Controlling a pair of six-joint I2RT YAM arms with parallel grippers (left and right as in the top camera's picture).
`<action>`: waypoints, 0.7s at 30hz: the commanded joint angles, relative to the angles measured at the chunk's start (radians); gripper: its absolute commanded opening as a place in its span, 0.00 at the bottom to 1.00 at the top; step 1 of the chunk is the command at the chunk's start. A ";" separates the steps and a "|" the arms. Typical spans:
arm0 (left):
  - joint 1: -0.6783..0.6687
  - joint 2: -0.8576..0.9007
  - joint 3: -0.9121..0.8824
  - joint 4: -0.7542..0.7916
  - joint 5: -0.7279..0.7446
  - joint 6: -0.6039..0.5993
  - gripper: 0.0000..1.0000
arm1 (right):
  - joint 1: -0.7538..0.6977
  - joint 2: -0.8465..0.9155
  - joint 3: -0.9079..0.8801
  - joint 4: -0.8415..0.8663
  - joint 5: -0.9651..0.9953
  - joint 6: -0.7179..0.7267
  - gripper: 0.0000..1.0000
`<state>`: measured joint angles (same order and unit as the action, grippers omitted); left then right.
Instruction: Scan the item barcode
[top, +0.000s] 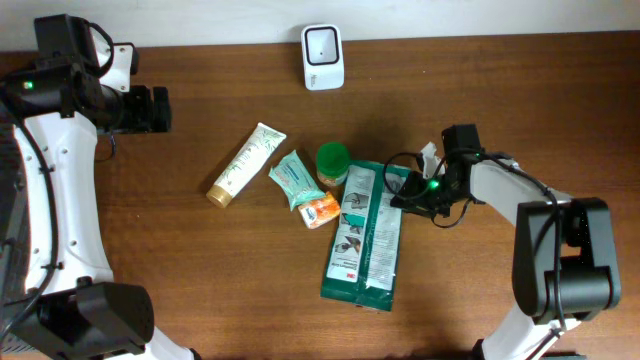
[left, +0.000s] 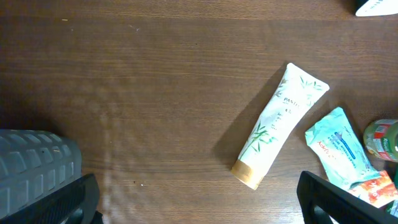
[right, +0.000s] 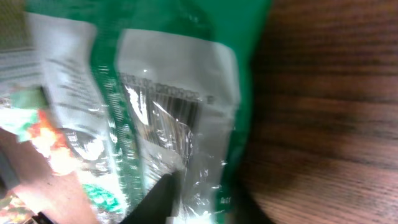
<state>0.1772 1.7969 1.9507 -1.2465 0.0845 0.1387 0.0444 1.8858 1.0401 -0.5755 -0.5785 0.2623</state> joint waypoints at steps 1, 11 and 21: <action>0.003 -0.024 0.014 -0.002 -0.003 0.013 0.99 | -0.010 0.014 -0.018 -0.003 -0.026 -0.046 0.04; 0.003 -0.024 0.014 -0.002 -0.003 0.013 0.99 | -0.048 -0.047 0.271 -0.152 0.060 -0.286 0.48; 0.003 -0.024 0.014 -0.002 -0.003 0.013 0.99 | -0.106 -0.028 -0.033 -0.249 -0.036 -0.337 0.73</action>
<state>0.1772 1.7969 1.9507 -1.2469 0.0845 0.1387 -0.0566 1.8534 1.0538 -0.8482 -0.5808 -0.0395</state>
